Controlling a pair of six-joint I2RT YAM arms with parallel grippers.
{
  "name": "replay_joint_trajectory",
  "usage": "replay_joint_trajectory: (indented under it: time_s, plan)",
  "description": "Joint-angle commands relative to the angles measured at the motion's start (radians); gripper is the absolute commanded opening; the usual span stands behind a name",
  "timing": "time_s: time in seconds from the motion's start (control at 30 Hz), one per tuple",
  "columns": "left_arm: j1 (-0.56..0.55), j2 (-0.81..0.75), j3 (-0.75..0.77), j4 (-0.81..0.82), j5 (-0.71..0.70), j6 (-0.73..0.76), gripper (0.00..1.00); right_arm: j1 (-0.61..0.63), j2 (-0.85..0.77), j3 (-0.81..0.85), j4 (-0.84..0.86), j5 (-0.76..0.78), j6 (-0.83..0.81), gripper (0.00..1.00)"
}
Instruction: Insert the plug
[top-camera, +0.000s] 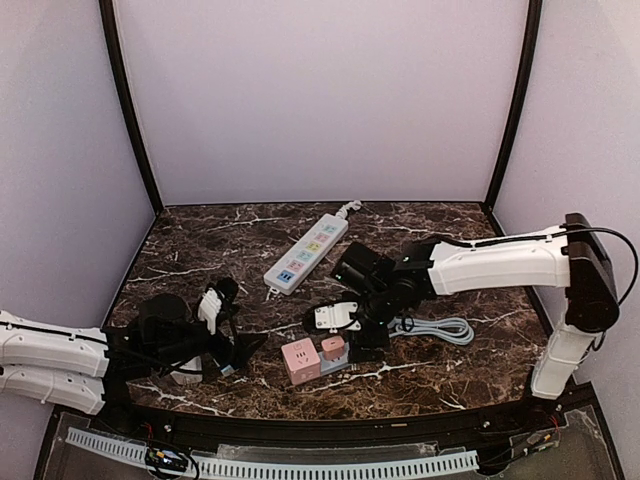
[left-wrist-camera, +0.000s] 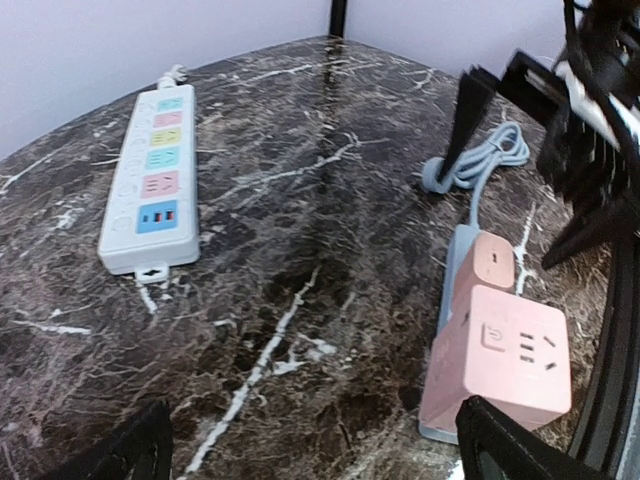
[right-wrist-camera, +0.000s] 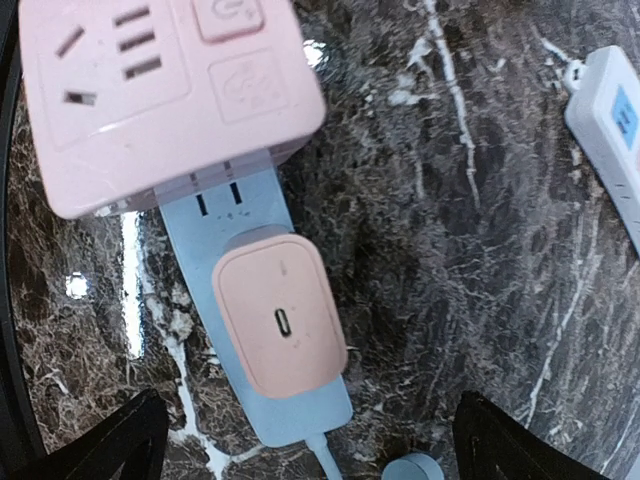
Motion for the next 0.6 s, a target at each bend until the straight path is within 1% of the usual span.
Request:
replay_joint_trajectory:
  time_s: [0.0,0.17,0.33,0.47,0.57]
  plan:
    - [-0.012,0.091,0.044,0.042,0.241,0.038,0.99,0.002,-0.094,-0.048,0.108,0.059,0.069,0.99]
    - [-0.059,0.212,0.106,0.041,0.332,0.071,0.99,-0.001,-0.179,-0.114,0.161,0.120,0.162,0.99]
    - [-0.083,0.278,0.164,0.026,0.391,0.084,0.99,-0.002,-0.277,-0.201,0.201,0.139,0.211,0.99]
    - [-0.090,0.305,0.195,-0.011,0.415,0.090,0.99,-0.003,-0.334,-0.249,0.226,0.162,0.234,0.99]
    - [-0.094,0.329,0.215,-0.047,0.401,0.093,0.99,-0.004,-0.351,-0.261,0.250,0.197,0.250,0.99]
